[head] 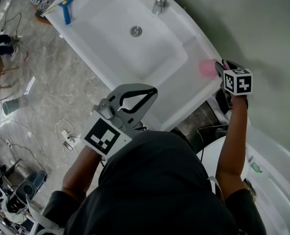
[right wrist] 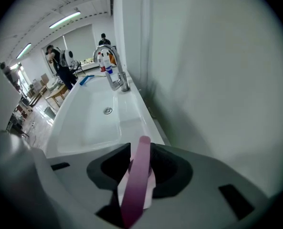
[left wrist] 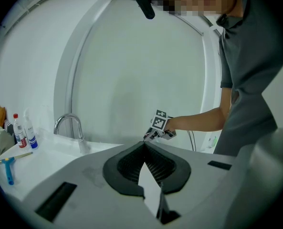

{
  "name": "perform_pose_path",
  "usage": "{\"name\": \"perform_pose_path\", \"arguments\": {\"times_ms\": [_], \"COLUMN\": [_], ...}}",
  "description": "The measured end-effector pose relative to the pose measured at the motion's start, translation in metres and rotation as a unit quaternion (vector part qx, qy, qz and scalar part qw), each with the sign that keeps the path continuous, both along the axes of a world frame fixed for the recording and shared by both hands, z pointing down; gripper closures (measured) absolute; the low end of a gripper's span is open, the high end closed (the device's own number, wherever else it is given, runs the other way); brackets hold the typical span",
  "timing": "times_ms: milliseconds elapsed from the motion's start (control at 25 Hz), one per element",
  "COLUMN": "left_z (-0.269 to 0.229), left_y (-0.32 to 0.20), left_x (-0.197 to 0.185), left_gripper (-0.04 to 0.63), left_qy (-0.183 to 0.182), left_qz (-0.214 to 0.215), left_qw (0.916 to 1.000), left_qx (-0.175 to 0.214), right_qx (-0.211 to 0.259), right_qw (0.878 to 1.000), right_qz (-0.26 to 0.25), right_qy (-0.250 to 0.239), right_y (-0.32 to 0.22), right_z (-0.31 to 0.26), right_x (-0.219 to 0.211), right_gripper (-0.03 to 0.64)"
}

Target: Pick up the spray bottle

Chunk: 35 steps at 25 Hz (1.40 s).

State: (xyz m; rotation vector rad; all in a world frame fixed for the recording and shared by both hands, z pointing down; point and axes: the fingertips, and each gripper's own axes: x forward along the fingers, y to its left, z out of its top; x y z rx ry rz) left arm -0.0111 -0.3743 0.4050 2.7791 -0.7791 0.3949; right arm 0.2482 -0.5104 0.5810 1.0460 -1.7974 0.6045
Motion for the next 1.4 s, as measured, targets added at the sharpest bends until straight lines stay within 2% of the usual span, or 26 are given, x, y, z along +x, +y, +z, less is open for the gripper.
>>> {"name": "perform_pose_path", "arguments": {"times_ms": [320,600,880,1120,1400], "left_z": [-0.002,-0.006,-0.013,-0.019,-0.022], "left_y": [0.005,0.016,0.030,0.042,0.056], "left_x": [0.000,-0.002,0.000,-0.002,-0.010], "left_gripper": [0.591,0.591,0.591,0.591,0.591], "left_qy": [0.002,0.008,0.012,0.015,0.023], "left_qz": [0.005,0.015,0.032,0.046,0.058], "left_qw": [1.0000,0.9998,0.9990,0.9982,0.9971], "left_qx": [0.006,0.012,0.028,0.037,0.044], "right_qx": [0.030,0.080,0.147,0.200,0.230], "right_qw": [0.999,0.996,0.984,0.973,0.966], "right_qz": [-0.001,-0.014,-0.052,-0.078,-0.085], "right_qy": [-0.028,-0.043,-0.084,-0.084,-0.086], "right_y": [0.011,0.022,0.042,0.064,0.091], "right_z": [-0.016,-0.062,-0.127,-0.180,-0.216], "right_x": [-0.016,-0.033,-0.062,-0.082,-0.102], "right_gripper": [0.491,0.491,0.491,0.492,0.491]}}
